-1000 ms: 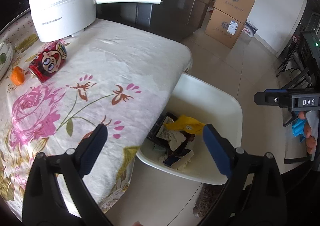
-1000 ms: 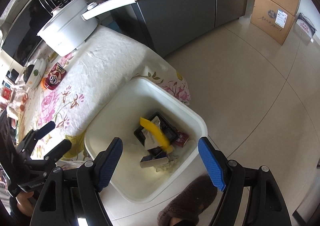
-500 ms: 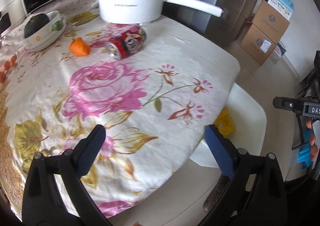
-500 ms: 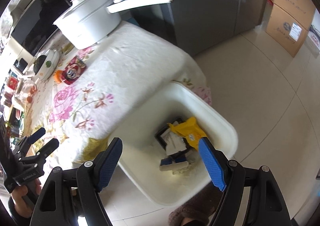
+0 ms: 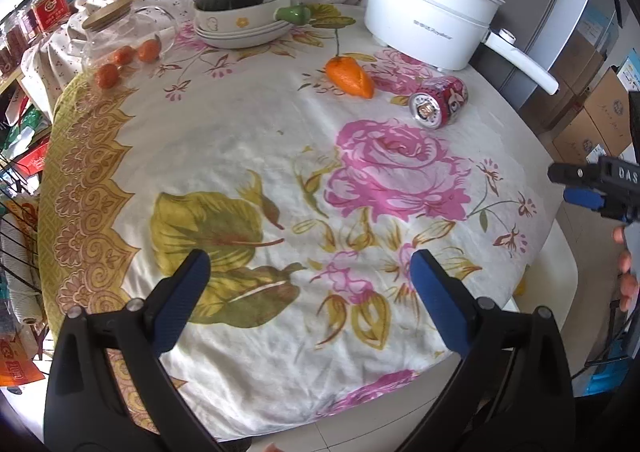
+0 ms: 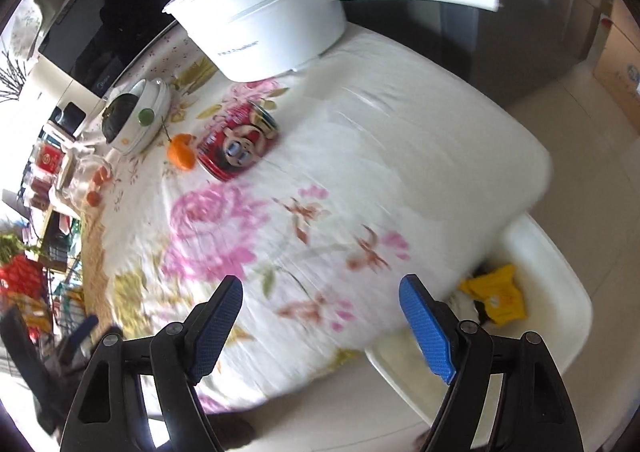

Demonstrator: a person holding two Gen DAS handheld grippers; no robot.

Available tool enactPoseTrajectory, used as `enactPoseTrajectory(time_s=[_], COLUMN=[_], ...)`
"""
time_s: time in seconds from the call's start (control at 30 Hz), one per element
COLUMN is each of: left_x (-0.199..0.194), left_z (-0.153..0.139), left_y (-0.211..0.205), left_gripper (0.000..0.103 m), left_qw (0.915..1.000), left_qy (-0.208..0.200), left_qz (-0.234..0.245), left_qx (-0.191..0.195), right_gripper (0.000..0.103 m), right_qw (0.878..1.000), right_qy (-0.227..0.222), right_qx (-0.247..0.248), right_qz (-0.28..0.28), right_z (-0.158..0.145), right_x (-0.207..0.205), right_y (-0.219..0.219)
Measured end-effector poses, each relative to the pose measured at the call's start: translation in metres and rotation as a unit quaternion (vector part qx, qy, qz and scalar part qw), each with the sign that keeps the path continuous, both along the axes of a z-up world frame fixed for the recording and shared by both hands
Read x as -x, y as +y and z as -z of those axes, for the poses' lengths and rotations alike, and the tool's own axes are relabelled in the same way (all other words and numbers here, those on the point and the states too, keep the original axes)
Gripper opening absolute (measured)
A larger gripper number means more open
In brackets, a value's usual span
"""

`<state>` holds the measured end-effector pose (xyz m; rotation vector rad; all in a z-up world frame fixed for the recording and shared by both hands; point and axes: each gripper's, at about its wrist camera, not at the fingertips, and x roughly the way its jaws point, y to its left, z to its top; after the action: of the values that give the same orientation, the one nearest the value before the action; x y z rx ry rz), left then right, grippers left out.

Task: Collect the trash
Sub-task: 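Move the right gripper to the red cartoon can and grasp it, then grasp the orange pepper with the left gripper while the right gripper lifts the can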

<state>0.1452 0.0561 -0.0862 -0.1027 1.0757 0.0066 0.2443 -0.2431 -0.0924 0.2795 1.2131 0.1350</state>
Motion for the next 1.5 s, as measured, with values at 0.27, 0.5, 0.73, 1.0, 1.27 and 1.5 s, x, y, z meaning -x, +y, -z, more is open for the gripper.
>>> enactPoseTrajectory(time_s=[0.27, 0.5, 0.73, 1.0, 1.27, 1.5], left_x=[0.011, 0.016, 0.013, 0.008, -0.028, -0.120], left_z=[0.003, 0.003, 0.003, 0.009, 0.022, 0.030], left_y=[0.036, 0.058, 0.060, 0.037, 0.004, -0.029], left_gripper=[0.100, 0.100, 0.100, 0.100, 0.100, 0.100], left_qw=[0.9995, 0.9990, 0.9986, 0.9996, 0.9992, 0.9996], left_qy=[0.008, 0.010, 0.009, 0.015, 0.022, -0.001], left_qz=[-0.027, -0.042, -0.050, -0.018, 0.024, 0.019], left_qx=[0.012, 0.005, 0.017, 0.016, -0.023, -0.022], right_gripper=[0.082, 0.082, 0.081, 0.057, 0.057, 0.056], right_qw=[0.997, 0.991, 0.992, 0.999, 0.999, 0.998], right_qy=[0.003, 0.022, 0.026, 0.026, 0.012, -0.004], right_qx=[-0.061, -0.092, -0.083, -0.026, -0.011, 0.014], right_qz=[0.043, 0.095, 0.091, -0.012, -0.044, -0.065], right_z=[0.021, 0.056, 0.070, 0.067, 0.055, 0.050], right_x=[-0.086, -0.131, -0.146, -0.122, -0.069, -0.070], right_y=[0.050, 0.060, 0.068, 0.079, 0.012, -0.011])
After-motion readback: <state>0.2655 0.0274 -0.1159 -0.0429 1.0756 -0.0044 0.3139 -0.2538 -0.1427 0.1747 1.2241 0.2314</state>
